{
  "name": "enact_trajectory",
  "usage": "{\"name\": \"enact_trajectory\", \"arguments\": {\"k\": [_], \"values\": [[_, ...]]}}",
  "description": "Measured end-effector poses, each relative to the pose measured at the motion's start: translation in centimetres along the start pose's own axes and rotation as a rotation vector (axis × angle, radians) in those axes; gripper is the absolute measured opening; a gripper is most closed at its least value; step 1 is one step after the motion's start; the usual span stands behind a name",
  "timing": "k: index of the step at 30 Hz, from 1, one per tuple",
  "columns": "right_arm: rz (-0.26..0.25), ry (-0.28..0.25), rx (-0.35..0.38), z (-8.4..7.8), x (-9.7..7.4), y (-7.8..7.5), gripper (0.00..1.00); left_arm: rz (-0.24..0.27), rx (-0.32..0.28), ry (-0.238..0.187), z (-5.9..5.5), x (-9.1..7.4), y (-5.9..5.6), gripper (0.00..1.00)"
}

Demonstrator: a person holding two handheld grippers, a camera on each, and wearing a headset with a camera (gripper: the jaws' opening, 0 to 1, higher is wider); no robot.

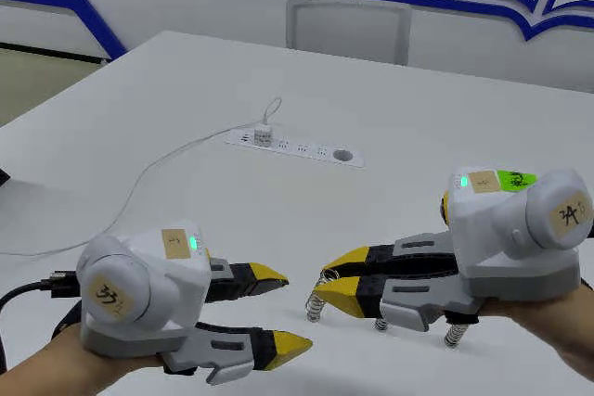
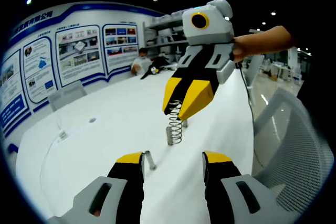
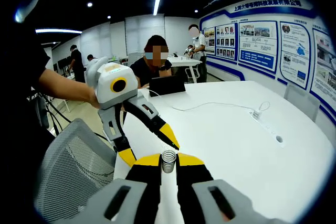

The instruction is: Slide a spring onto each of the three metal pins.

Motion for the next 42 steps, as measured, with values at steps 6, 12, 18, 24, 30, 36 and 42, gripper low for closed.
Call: {"name": "enact_trajectory", "arguments": {"k": [6, 12, 18, 24, 30, 36, 42], "values": [[-0.047, 0.010, 0.013, -0.1, 0.3, -1.4, 0.10, -0.003, -0.015, 0.013, -0.4, -0.3, 0.2, 0.63], [-0.097, 0.031, 0.039, -0.5, 0.6, -3.1, 0.11, 0.023, -0.060, 0.001, -0.6, -0.8, 1.0, 0.71], [-0.117, 0.061, 0.066, -1.1, 1.3, -4.5, 0.11, 0.045, -0.094, -0.003, -0.9, -1.4, 1.8, 0.86], [-0.139, 0.076, 0.090, -1.6, 2.1, -5.7, 0.11, 0.087, -0.125, 0.000, -1.5, -1.9, 2.5, 0.95], [-0.139, 0.076, 0.123, -2.2, 3.4, -6.4, 0.11, 0.104, -0.136, 0.015, -2.1, -2.3, 2.6, 1.00], [-0.126, 0.116, 0.151, -2.8, 4.9, -6.4, 0.11, 0.132, -0.150, 0.007, -2.2, -2.8, 3.0, 1.00], [-0.137, 0.163, 0.176, -3.7, 5.2, -6.5, 0.11, 0.132, -0.161, 0.023, -2.7, -2.9, 2.8, 1.00]]}}
Point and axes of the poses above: the centre of the closed fingertips' face, and the gripper's own axes: x roughly forward along the fingers, y roughly to its left, z roughly out of its top, the point moved 5 cm from there along -x, roughly backward along the fingers, and after that the axes turned 8 degrees about y, right-handed, at the moved point
